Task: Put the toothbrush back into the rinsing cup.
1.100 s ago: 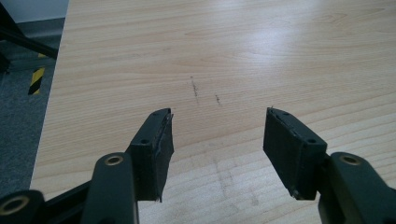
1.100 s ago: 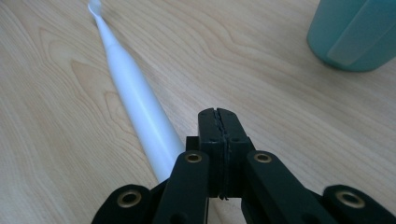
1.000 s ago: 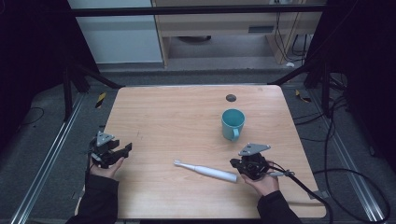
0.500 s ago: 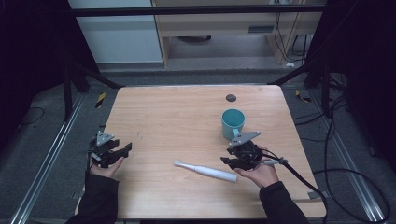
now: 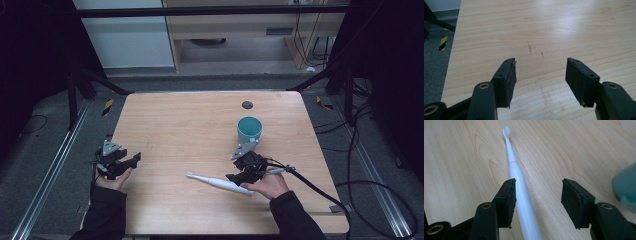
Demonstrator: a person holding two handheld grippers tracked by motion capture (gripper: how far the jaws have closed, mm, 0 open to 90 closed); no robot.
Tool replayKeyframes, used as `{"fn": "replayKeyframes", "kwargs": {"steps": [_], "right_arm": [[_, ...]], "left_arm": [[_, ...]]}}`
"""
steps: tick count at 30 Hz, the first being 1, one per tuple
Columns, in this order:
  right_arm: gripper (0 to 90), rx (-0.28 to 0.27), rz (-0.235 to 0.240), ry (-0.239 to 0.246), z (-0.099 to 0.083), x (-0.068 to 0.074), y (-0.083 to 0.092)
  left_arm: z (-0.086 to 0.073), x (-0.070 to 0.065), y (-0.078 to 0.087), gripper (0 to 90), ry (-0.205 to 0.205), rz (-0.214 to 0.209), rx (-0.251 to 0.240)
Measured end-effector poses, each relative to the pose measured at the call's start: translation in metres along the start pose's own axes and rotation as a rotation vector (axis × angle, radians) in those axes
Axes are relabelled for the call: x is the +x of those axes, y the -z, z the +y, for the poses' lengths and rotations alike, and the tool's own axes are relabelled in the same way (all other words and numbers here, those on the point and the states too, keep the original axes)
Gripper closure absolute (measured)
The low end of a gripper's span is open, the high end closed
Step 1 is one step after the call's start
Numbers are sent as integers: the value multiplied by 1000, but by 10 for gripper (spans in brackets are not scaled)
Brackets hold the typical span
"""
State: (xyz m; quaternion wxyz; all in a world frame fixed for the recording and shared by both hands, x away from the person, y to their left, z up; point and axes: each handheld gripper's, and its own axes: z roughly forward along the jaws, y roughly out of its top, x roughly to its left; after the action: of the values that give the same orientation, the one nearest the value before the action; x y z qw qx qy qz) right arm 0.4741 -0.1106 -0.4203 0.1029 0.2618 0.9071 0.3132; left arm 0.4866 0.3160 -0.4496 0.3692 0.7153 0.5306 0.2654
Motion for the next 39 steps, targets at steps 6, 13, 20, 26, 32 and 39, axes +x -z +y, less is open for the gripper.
{"fn": "replayKeyframes", "kwargs": {"steps": [6,13,20,26,32,39], "right_arm": [[480,70,24,25,-2,5,-15],[487,158,61,58,-4,10,-31],[504,204,69,70,-6,8,-40],[533,226,85,76,-7,7,-50],[563,266,100,86,-9,8,-53],[600,302,103,93,-10,7,-57]], "left_arm": [[0,0,0,410,-2,0,1],[0,0,-2,407,-2,-2,10],[0,-2,-4,404,-7,-1,16],[-1,-1,-3,404,-6,2,16],[-1,-1,-4,404,-11,2,19],[-1,-2,-5,404,-16,1,19]]}}
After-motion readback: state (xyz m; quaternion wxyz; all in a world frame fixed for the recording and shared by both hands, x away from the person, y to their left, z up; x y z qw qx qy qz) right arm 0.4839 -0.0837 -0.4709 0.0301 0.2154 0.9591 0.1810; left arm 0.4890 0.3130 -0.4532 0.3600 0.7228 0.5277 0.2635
